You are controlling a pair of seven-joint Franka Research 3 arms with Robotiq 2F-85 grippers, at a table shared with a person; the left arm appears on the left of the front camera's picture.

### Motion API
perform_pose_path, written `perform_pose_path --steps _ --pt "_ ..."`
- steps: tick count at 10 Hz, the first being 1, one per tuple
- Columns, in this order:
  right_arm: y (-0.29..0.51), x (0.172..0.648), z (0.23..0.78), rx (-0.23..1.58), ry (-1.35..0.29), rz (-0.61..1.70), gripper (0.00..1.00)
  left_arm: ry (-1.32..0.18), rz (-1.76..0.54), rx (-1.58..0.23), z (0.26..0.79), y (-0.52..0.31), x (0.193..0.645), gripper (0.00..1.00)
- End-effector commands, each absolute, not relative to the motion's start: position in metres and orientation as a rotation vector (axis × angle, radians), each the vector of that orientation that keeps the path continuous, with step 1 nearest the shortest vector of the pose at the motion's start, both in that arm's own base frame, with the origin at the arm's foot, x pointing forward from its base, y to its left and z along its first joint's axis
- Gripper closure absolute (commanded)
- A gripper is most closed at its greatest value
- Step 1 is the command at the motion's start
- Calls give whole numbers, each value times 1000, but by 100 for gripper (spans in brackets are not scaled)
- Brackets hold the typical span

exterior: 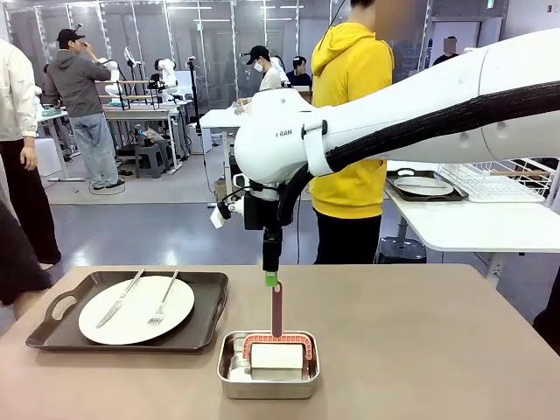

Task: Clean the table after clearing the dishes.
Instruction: When the left (or right) Handle tray is removed, use the left hand (or right hand) to clean the left (or right) side of the table with the Lint Roller.

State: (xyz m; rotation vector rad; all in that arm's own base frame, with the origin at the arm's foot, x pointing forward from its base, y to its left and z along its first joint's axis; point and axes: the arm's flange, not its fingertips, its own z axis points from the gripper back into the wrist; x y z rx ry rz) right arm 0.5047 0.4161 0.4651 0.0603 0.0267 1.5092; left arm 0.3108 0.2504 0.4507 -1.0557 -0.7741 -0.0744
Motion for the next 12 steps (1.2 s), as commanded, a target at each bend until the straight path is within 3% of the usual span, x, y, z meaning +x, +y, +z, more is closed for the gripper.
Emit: perform_pose_path --steps 1,12 --pt "420 503 461 39 52 1483 0 -787 -81 -1065 452 251 309 0" --pt "403 531 419 136 172 1467 0 -787 -81 -1065 452 251 309 0"
